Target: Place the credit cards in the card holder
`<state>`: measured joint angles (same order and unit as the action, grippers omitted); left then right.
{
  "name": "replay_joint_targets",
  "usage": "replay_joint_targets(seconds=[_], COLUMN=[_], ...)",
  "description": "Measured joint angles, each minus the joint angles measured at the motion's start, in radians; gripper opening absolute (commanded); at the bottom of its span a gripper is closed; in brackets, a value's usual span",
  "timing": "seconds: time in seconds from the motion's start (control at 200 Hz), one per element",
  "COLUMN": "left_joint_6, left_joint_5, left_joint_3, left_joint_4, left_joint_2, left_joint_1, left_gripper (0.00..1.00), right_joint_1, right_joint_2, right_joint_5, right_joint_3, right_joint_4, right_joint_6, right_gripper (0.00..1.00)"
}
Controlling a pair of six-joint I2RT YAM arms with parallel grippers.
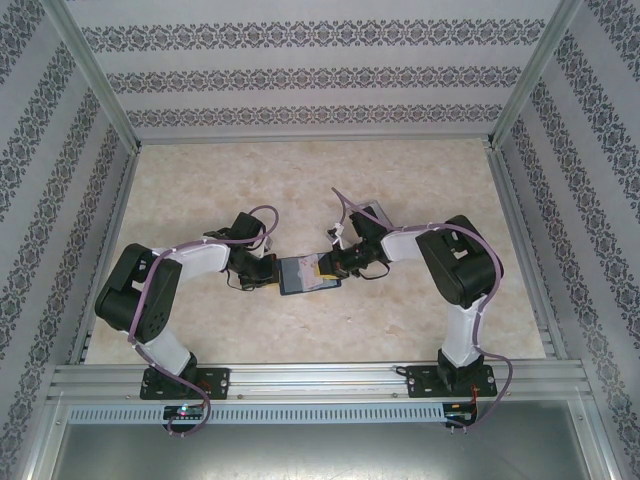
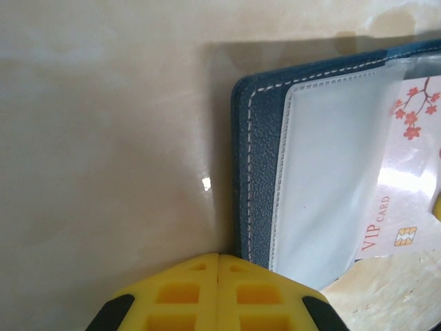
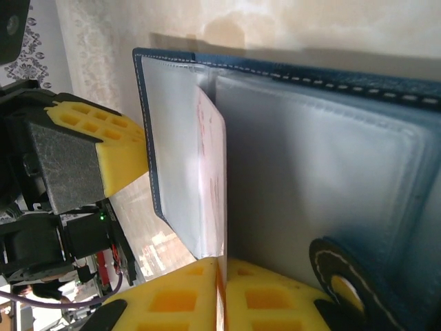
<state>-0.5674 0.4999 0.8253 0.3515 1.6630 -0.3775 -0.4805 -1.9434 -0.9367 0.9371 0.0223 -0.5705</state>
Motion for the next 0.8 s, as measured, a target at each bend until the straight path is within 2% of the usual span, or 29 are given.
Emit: replay_joint_targets(seconds=[0.24,0.6,0.799], left_joint_6=[0.000,0.011,0.011], left_joint_5=[0.000,-0.002,-0.003], left_joint_3=[0.000,0.000,0.000], left_joint_4=[0.000,0.000,0.000], left_joint_2=[0.000,-0.002,-0.002], left_joint_1=[0.000,0.000,0.000], left_gripper=[0.01,0.01,0.00], right_joint_1=[-0.002,-0.022,-0.048], right_joint_2=[-0.010,-0.010,-0.026], right_joint_5=[-0.025,-0.022,-0.021], right_joint_3=[0.001,0.001,0.021], right_joint_4=[0.027,0.035,0.020], right_joint_6=[-0.002,-0.002,-0.002], right_gripper=[0.18,0.17,0.10])
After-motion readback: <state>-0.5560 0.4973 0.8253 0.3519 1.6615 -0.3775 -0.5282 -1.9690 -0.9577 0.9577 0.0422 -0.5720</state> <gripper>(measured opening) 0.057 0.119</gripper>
